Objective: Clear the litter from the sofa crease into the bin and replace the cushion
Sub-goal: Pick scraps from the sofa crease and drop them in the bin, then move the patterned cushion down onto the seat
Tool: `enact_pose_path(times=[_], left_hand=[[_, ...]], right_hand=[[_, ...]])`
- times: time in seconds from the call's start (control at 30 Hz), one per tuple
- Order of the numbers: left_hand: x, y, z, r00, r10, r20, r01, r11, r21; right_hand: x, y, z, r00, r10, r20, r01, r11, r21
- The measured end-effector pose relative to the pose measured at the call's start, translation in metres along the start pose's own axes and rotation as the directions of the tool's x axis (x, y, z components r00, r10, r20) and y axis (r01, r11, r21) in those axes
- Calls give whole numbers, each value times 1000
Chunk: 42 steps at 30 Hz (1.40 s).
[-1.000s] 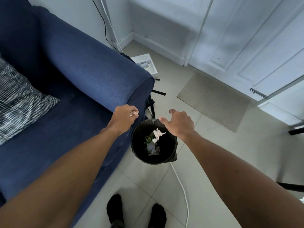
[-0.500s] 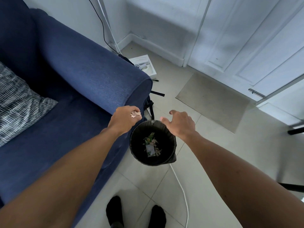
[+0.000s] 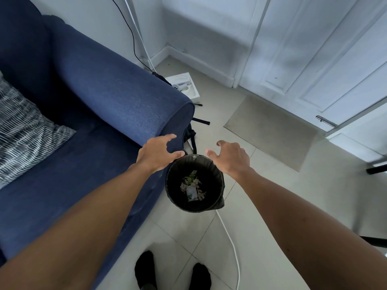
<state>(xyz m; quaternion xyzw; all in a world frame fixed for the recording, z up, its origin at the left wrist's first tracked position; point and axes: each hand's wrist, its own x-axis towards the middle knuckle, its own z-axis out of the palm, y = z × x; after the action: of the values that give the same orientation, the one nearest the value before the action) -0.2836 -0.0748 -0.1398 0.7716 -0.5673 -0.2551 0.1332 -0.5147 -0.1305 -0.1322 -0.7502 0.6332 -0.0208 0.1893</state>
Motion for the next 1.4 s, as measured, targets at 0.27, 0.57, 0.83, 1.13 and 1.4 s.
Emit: enact_pose_path(times=[0.27,0.57,0.83,1.13,1.4], left_hand=[[-5,-4,-17,999,-9,-40,8,1000,-17],[-18,-22,-77,992,-62,-113,57,997,-43],[-53,-73,-158,957,-148,-247,133,988,-80],[-110,-132,-264,865,-289,-411,275,957,-93],[-180,-184,-340,752,-371,-546,352,925,-143]], right_hand=[[2,-13,-12,1000,-18,5,18,1000,-24],[10,-65,-41,993,-119,-19,118,992,-52],[20,-158,-76,964,-263,47,266,961,-70],[16,-289,-104,882,-468,51,471,880,-66],[1,-408,-106,770,-637,31,637,765,-97]])
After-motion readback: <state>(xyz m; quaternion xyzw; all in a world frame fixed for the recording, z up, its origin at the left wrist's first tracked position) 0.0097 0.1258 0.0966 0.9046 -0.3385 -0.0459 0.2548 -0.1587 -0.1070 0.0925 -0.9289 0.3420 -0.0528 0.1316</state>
